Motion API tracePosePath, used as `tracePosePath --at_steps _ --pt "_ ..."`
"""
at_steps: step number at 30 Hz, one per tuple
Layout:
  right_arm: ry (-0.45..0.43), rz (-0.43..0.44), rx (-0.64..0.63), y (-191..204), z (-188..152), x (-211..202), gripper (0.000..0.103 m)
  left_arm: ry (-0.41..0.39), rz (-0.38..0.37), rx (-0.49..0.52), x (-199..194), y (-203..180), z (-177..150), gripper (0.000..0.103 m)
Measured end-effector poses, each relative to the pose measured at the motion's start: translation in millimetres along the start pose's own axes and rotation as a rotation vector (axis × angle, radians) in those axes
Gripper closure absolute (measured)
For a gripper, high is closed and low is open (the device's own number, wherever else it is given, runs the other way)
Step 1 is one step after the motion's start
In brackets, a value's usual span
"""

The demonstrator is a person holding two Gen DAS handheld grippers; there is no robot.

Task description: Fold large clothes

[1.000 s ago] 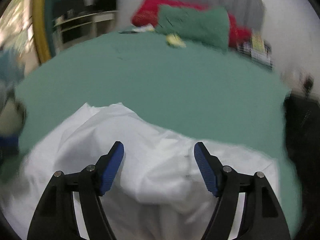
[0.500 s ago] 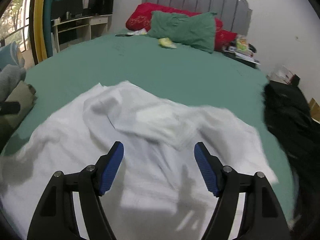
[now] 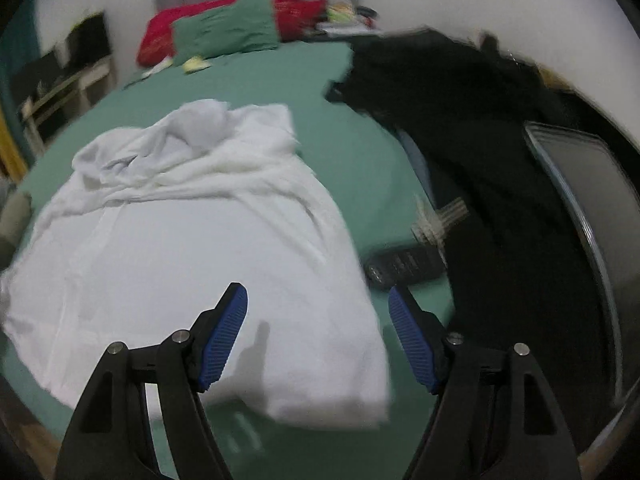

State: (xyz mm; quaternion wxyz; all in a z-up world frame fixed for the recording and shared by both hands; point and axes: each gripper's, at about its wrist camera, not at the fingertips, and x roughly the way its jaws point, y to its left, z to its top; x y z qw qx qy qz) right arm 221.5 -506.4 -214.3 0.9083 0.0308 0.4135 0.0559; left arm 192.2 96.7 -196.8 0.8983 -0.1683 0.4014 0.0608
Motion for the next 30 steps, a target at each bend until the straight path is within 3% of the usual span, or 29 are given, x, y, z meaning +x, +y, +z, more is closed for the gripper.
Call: tracePosePath --at_steps 7,8,9,12,14,17,19,21,24,30 --pt "0.021 0.157 0.140 -30.0 -35.4 14.8 0.033 0.097 0.080 0.028 6.6 5.8 -31.4 0.041" --pt "0.009 0.153 0.142 -30.8 -36.3 14.8 0.042 0.091 0.093 0.045 5.1 3.7 -33.4 0.041" --pt "0.008 0.143 0.139 -30.3 -36.2 14.2 0.058 0.082 0.106 0.055 2.8 2.9 -36.0 0.041" --pt "0.024 0.172 0.159 -32.0 -44.5 14.9 0.084 0.091 0.137 0.066 4.1 2.9 -40.3 0.040" --pt "0.030 0.211 0.177 -29.8 -49.7 14.9 0.096 0.100 0.161 0.088 9.2 0.6 -43.7 0.039" --pt "0.031 0.276 0.219 -30.4 -56.1 14.0 0.097 0.091 0.185 0.126 8.8 -7.8 -46.9 0.039" --pt "0.022 0.303 0.244 -32.1 -58.6 10.2 0.098 0.100 0.159 0.169 7.2 -13.8 -48.8 0.059" --pt "0.004 0.312 0.258 -33.0 -60.0 2.3 0.098 0.111 0.111 0.202 3.2 -20.0 -50.7 0.097" --pt "-0.070 0.306 0.290 -40.0 -56.9 -21.9 0.098 0.100 0.064 0.195 -11.3 -22.2 -53.8 0.098" --pt "-0.157 0.307 0.280 -55.8 -47.6 -69.7 0.099 -0.023 0.023 0.146 -75.1 -12.8 -45.0 0.098"
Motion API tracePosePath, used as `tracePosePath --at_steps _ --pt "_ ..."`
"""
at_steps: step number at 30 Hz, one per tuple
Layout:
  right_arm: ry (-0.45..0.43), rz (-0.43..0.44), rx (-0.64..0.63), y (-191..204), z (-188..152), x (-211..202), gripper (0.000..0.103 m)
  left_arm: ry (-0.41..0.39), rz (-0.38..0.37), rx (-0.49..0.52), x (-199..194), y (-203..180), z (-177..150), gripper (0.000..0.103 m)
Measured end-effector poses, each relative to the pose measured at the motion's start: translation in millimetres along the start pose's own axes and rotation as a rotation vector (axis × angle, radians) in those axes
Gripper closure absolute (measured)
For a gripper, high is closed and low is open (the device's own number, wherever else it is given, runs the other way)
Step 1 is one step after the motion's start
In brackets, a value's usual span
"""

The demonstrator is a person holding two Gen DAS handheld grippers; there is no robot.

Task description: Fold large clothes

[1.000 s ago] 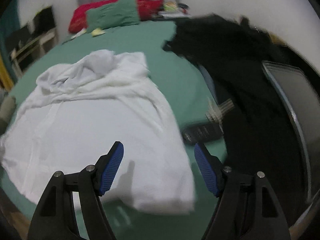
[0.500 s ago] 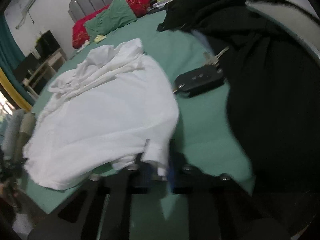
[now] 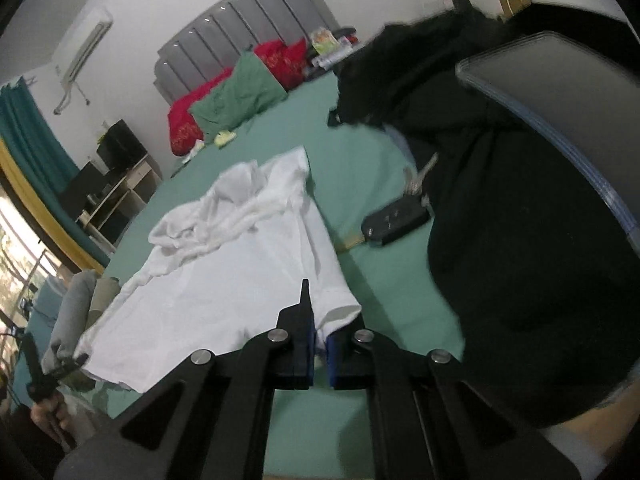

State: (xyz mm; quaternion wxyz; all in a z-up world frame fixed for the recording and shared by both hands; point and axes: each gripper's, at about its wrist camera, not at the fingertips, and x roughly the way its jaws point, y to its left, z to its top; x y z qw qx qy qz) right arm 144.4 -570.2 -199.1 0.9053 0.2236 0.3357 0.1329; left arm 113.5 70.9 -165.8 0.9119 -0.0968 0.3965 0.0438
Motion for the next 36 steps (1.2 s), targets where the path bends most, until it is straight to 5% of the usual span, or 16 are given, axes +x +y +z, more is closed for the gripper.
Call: tracePosePath --at_steps 11,20,27,36 --pt "-0.052 0.015 -0.064 7.1 4.2 -84.3 0.099 -0.091 -0.051 -0.049 -97.3 18.3 -4.1 0.098" --pt "-0.066 0.021 -0.065 11.3 7.6 -110.1 0.099 -0.139 -0.109 -0.109 -138.9 14.8 5.2 0.098" --pt "-0.112 0.048 -0.041 10.4 54.9 -80.9 0.099 -0.202 -0.123 -0.110 -108.2 -0.3 62.0 0.098" --pt "-0.082 0.065 -0.004 1.5 131.1 28.5 0.099 -0.199 -0.088 -0.139 -16.9 -11.1 144.7 0.098"
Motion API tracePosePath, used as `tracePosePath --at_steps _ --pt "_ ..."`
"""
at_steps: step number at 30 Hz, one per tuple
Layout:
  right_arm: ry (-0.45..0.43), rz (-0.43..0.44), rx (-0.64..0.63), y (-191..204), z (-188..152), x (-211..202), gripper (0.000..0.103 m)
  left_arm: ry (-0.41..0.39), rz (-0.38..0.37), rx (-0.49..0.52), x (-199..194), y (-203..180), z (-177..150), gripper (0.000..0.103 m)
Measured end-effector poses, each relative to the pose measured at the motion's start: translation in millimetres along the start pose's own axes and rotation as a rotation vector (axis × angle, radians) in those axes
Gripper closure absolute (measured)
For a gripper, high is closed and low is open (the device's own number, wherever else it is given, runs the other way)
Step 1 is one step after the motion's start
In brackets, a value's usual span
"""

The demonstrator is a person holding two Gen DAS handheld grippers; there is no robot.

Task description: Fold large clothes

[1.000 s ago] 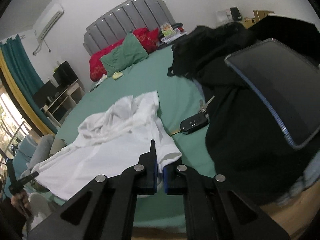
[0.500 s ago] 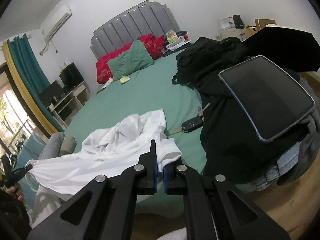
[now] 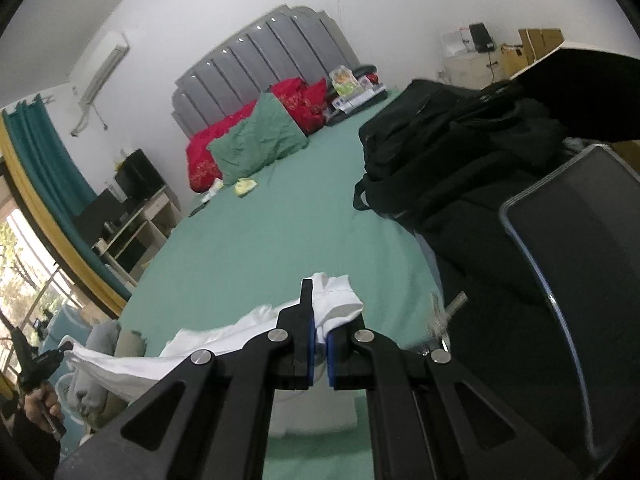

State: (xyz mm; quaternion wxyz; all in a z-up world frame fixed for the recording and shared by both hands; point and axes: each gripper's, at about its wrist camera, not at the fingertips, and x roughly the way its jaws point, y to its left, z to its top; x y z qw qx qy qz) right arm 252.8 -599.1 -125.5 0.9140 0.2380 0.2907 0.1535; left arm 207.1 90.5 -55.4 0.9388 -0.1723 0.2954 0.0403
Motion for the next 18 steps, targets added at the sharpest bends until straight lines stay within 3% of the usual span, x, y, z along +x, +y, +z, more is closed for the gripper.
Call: tracePosePath --at_steps 6,10,11,13,14,15,16,18 --pt "0.045 -0.030 -0.028 -4.2 28.1 83.5 0.098 0.032 0.043 -0.040 78.9 9.4 26.2 0.097" --pt "0.074 -0.065 -0.028 -12.5 30.7 135.7 0.096 0.107 0.102 -0.052 143.7 19.1 28.4 0.096" --pt "0.075 -0.082 -0.045 -12.6 30.2 144.3 0.093 0.137 0.121 -0.054 162.8 22.2 25.6 0.090" --pt "0.057 -0.163 -0.098 -11.7 25.3 159.3 0.071 0.184 0.129 -0.065 182.3 28.8 22.0 0.067" --pt "0.040 -0.198 -0.115 -12.2 23.2 161.3 0.039 0.195 0.131 -0.083 188.5 34.0 19.4 0.047" --pt "0.017 -0.231 -0.129 -12.8 19.5 160.5 0.013 0.187 0.134 -0.094 188.1 36.5 18.3 0.039" --pt "-0.003 -0.253 -0.138 -13.0 16.2 156.3 0.008 0.166 0.139 -0.108 184.6 39.0 17.7 0.039" --pt "-0.008 -0.241 -0.168 -7.0 14.8 145.2 0.008 0.134 0.150 -0.112 172.5 38.9 15.9 0.038"
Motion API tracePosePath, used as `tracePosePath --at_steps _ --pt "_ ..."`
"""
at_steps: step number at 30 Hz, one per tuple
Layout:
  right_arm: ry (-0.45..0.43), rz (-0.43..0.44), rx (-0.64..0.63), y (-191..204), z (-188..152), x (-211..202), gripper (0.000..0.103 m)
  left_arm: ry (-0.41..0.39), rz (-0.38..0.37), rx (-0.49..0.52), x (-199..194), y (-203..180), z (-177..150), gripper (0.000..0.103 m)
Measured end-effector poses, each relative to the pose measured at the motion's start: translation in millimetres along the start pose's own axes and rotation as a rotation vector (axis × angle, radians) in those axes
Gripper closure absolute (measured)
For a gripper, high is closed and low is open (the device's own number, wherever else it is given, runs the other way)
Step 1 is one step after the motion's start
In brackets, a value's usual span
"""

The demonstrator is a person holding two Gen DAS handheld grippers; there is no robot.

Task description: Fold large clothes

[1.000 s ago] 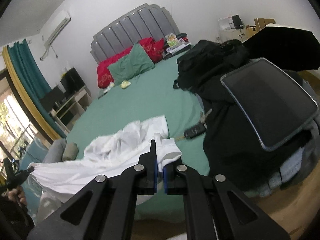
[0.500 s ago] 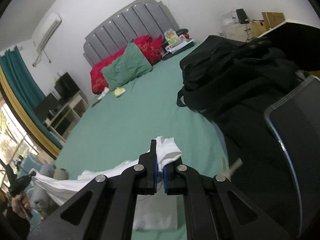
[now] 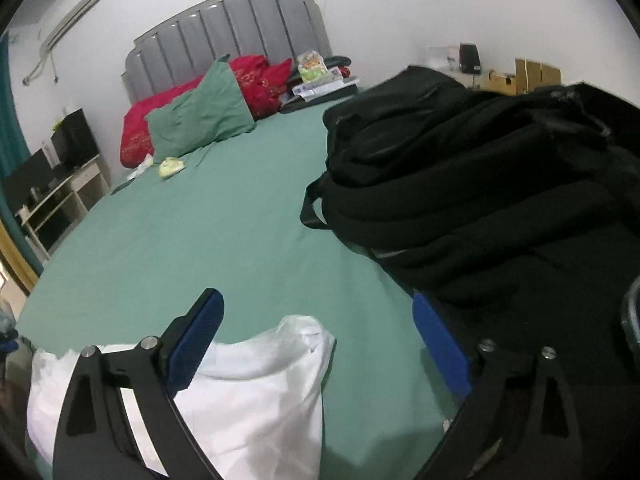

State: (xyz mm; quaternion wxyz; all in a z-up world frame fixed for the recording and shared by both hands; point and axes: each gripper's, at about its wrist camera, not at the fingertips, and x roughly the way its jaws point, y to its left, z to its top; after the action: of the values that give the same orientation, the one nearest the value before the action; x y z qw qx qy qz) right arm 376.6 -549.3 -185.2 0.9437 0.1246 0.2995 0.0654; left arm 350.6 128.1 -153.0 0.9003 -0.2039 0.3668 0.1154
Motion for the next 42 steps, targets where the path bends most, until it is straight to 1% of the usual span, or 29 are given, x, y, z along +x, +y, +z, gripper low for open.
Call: tracePosePath --at_steps 1,3,4,5,6,8,10,11,12,13,14,16,19,21,22,23,24,25,26,27,28,30,33,34,35,37,40,41,42 --pt "-0.004 0.029 -0.018 4.5 2.6 -5.4 0.008 -0.020 0.008 0.004 -7.7 -1.7 -3.6 0.038" --pt "-0.025 0.165 -0.101 24.6 2.9 -22.4 0.008 -0.050 -0.032 0.039 -24.0 -13.8 -15.5 0.038" --pt "-0.023 0.237 -0.164 38.2 0.0 -29.4 0.008 -0.028 -0.085 0.107 -29.7 -29.4 -26.1 0.038" --pt "-0.010 0.284 -0.222 50.8 -4.2 -32.9 0.008 -0.003 -0.117 0.167 -31.3 -41.3 -33.9 0.038" --pt "0.015 0.333 -0.297 67.6 -11.4 -35.7 0.008 0.040 -0.151 0.263 -31.7 -60.6 -46.7 0.038" --pt "0.076 0.423 -0.434 99.5 -32.8 -38.4 0.008 0.099 -0.183 0.423 -32.4 -91.4 -72.0 0.038" --pt "0.123 0.459 -0.515 119.0 -51.6 -38.9 0.010 0.155 -0.217 0.555 -31.4 -114.4 -95.6 0.038" --pt "0.151 0.480 -0.551 127.1 -60.6 -39.2 0.018 0.190 -0.233 0.608 -29.1 -123.5 -106.6 0.038" --pt "0.177 0.493 -0.598 135.8 -70.8 -40.3 0.029 0.218 -0.238 0.638 -26.9 -127.6 -114.0 0.038" --pt "0.194 0.488 -0.639 141.3 -78.1 -40.8 0.034 0.254 -0.231 0.664 -22.0 -130.8 -121.5 0.038" --pt "0.206 0.469 -0.685 146.8 -87.2 -41.3 0.043 0.270 -0.219 0.669 -18.3 -131.8 -125.2 0.038" --pt "0.227 0.429 -0.727 149.8 -98.9 -35.7 0.052 0.274 -0.202 0.663 -14.4 -129.8 -125.3 0.038" --pt "0.234 0.370 -0.769 151.8 -104.1 -27.0 0.059 0.275 -0.171 0.663 -9.6 -129.8 -122.5 0.038" --pt "0.234 0.370 -0.776 152.8 -100.8 -25.0 0.085 0.277 -0.162 0.670 -8.1 -132.3 -121.2 0.038" --pt "0.233 0.384 -0.762 151.2 -98.7 -24.7 0.090 0.274 -0.163 0.677 -9.0 -137.5 -121.7 0.039" --pt "0.225 0.405 -0.732 148.4 -94.7 -26.0 0.099 0.271 -0.165 0.691 -10.6 -141.1 -123.6 0.045" --pt "0.216 0.414 -0.711 150.4 -90.5 -23.4 0.100 0.266 -0.168 0.709 -12.7 -145.4 -125.4 0.065" --pt "0.201 0.417 -0.684 150.0 -83.2 -21.5 0.100 0.267 -0.171 0.719 -11.8 -151.1 -126.8 0.076" --pt "0.184 0.433 -0.648 147.6 -76.1 -21.7 0.100 0.267 -0.182 0.726 -14.0 -154.1 -125.4 0.092" --pt "0.168 0.457 -0.601 143.6 -69.3 -22.8 0.100 0.255 -0.192 0.728 -16.8 -156.6 -123.8 0.099" --pt "0.160 0.478 -0.550 139.7 -61.1 -21.9 0.100 0.228 -0.194 0.737 -22.0 -159.8 -121.3 0.099" --pt "0.146 0.504 -0.496 138.0 -47.0 -15.9 0.100 0.217 -0.197 0.732 -24.7 -163.7 -114.4 0.100" --pt "0.140 0.494 -0.454 138.8 -26.1 0.6 0.100 0.199 -0.218 0.668 -22.6 -166.7 -92.4 0.100" --pt "0.149 0.488 -0.436 138.7 -20.5 8.8 0.100 0.182 -0.206 0.665 -19.6 -167.4 -85.1 0.100" --pt "0.163 0.480 -0.418 138.9 -15.3 19.1 0.100 0.163 -0.171 0.672 -11.8 -169.3 -76.0 0.100" --pt "0.195 0.453 -0.402 140.1 -8.5 41.5 0.100 0.175 -0.154 0.668 5.6 -170.2 -65.4 0.100" --pt "0.235 0.347 -0.412 143.3 -8.3 70.6 0.100 0.209 -0.101 0.630 36.1 -166.9 -50.3 0.099" --pt "0.251 0.317 -0.408 143.4 -10.1 79.9 0.098 0.217 -0.101 0.615 38.8 -165.4 -48.5 0.094" --pt "0.275 0.280 -0.408 143.0 -13.3 89.7 0.091 0.223 -0.113 0.600 38.5 -164.2 -47.7 0.080"
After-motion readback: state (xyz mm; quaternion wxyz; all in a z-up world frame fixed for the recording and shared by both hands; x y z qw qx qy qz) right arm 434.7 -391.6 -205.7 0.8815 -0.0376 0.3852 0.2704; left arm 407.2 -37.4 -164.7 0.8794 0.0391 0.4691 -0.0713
